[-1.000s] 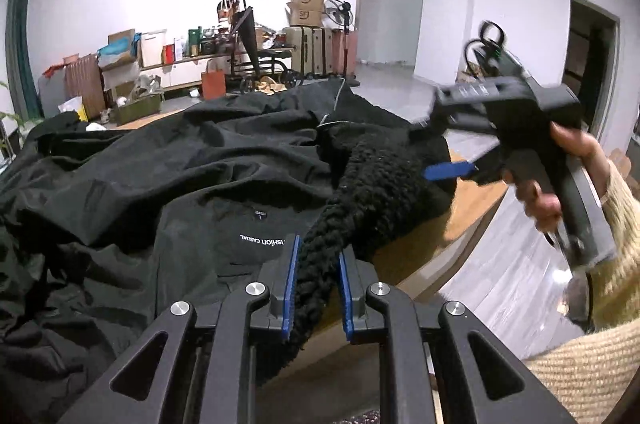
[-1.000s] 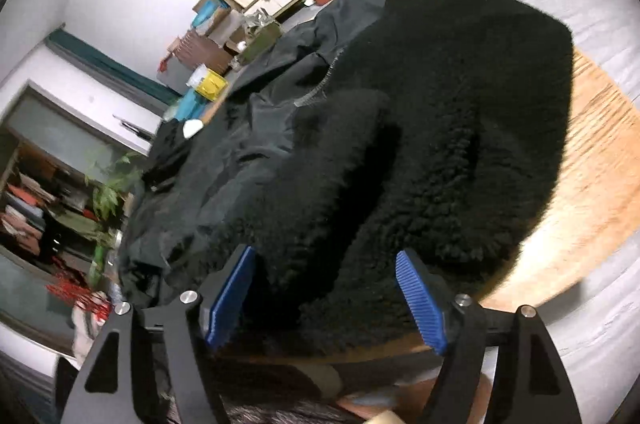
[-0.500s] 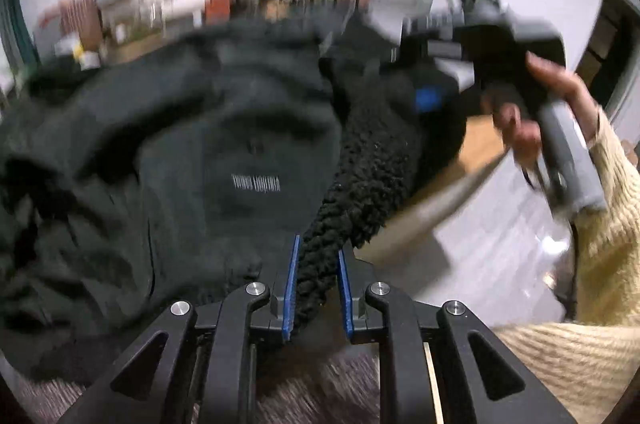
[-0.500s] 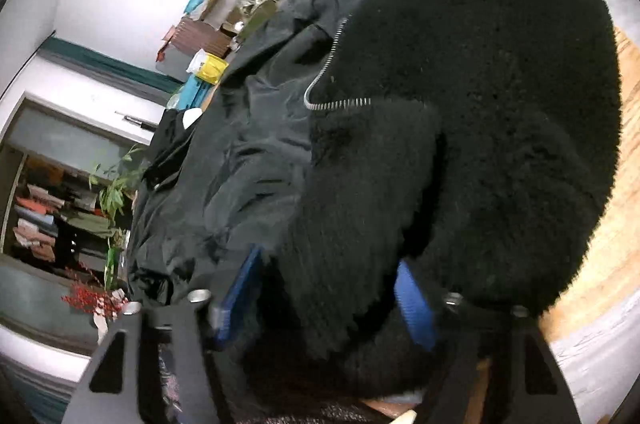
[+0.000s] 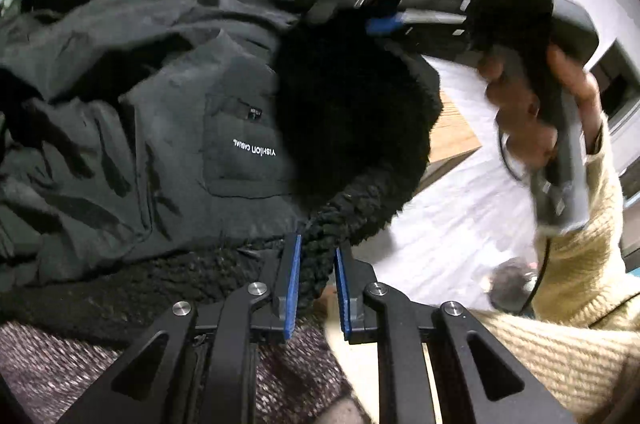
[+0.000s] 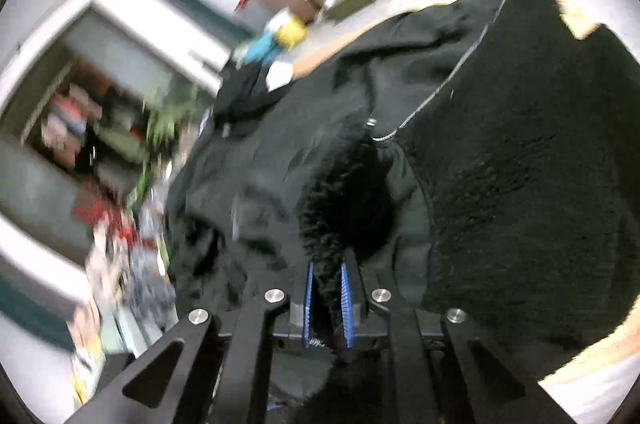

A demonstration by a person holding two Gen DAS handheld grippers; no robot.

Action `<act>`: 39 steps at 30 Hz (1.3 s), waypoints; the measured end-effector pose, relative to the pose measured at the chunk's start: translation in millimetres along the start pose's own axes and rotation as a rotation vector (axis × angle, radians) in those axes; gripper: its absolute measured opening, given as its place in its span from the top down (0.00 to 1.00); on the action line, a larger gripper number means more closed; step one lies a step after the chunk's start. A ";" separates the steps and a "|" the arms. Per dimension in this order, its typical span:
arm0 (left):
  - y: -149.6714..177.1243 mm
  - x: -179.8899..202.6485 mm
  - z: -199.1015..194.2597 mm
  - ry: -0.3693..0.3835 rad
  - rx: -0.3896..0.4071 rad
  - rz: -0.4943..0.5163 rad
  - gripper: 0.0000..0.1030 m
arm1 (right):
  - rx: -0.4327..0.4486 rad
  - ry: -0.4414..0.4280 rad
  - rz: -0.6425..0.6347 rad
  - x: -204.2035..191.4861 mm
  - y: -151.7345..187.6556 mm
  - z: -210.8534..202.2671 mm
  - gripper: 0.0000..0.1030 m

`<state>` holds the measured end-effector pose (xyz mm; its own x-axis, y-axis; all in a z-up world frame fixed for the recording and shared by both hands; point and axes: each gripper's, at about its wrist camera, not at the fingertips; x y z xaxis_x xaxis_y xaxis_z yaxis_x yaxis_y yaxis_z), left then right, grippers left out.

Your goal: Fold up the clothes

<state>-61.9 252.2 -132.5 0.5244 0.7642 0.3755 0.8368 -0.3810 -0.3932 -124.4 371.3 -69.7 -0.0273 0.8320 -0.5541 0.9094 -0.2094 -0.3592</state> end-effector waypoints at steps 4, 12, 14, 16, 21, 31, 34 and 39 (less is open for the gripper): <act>2.3 -26.9 -16.6 0.128 -0.046 -0.085 0.70 | -0.160 0.075 -0.132 -21.3 22.8 41.1 0.87; -43.5 -91.6 -119.4 0.253 0.205 -0.256 0.25 | -0.101 0.140 -0.295 -34.6 63.9 16.3 0.87; -75.3 -90.3 -89.7 0.227 0.111 -0.244 0.25 | -0.132 0.144 -0.301 -33.3 71.6 21.1 0.87; -101.7 -81.2 -37.4 0.265 -0.042 -0.239 0.25 | -0.170 0.142 -0.307 -31.8 80.8 29.7 0.87; -127.4 -51.3 56.1 0.248 -0.262 -0.202 0.25 | -0.182 0.101 -0.257 -18.7 91.0 37.8 0.86; -111.6 -64.7 84.1 0.204 -0.291 -0.235 0.78 | -0.203 0.082 -0.337 -20.0 96.0 39.0 0.72; -91.6 -77.5 59.1 0.287 -0.209 -0.288 0.89 | -0.207 0.040 -0.357 -18.5 93.2 23.0 0.47; -74.8 -88.7 36.2 0.356 -0.146 -0.325 0.90 | -0.039 0.063 -0.248 25.2 37.1 -38.3 0.21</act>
<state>-176.7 231.8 -166.8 0.2330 0.6402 0.7320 0.9657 -0.2410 -0.0966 -75.4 404.2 -68.2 -0.2264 0.8862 -0.4043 0.8934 0.0237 -0.4486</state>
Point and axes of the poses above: each gripper's, at about its wrist camera, not at the fingertips, and z roughly the way its jaws point, x to its right, y to its underside, and after that the axes turned 5 degrees about -x, right-handed
